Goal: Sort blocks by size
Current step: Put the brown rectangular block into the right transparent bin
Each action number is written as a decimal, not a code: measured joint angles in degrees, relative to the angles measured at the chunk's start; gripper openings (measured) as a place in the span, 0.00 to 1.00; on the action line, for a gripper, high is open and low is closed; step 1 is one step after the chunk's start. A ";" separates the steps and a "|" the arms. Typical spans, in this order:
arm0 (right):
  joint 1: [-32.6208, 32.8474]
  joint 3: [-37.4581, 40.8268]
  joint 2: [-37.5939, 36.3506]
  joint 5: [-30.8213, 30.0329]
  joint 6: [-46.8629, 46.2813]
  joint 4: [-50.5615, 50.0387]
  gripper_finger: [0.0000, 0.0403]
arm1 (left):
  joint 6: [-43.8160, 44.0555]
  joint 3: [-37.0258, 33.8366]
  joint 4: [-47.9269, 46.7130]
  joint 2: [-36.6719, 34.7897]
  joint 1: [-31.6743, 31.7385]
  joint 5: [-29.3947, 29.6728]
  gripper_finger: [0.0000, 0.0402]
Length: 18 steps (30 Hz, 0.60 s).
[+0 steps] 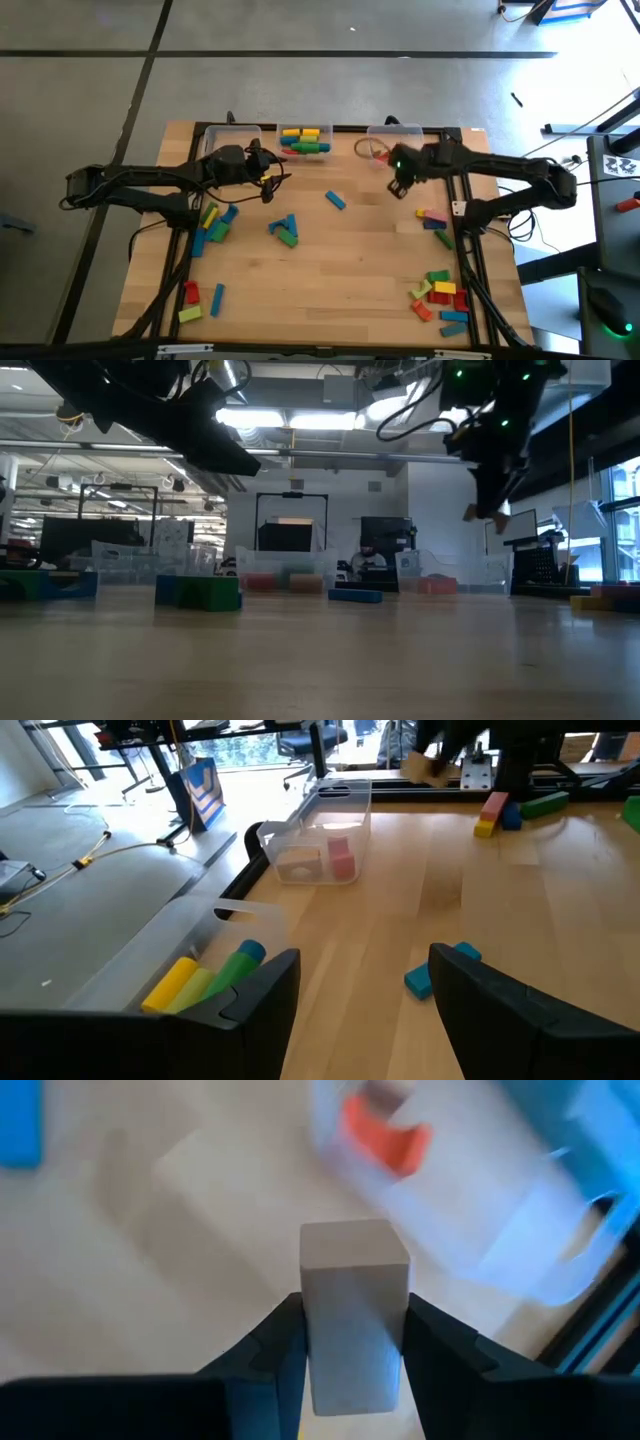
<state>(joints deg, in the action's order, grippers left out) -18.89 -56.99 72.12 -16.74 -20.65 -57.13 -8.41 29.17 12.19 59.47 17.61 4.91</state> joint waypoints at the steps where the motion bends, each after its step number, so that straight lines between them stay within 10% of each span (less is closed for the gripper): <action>1: -1.87 0.00 0.00 -0.29 0.67 1.33 0.34 | -0.04 0.00 0.00 0.01 0.00 0.00 0.54; 18: -24.67 0.00 8.06 0.35 7.66 17.20 0.34 | -0.17 0.00 0.04 0.01 0.00 0.00 0.54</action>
<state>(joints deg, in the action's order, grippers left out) -43.56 -56.99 80.18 -16.38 -12.99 -39.92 -8.58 29.17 12.23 59.48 17.61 4.91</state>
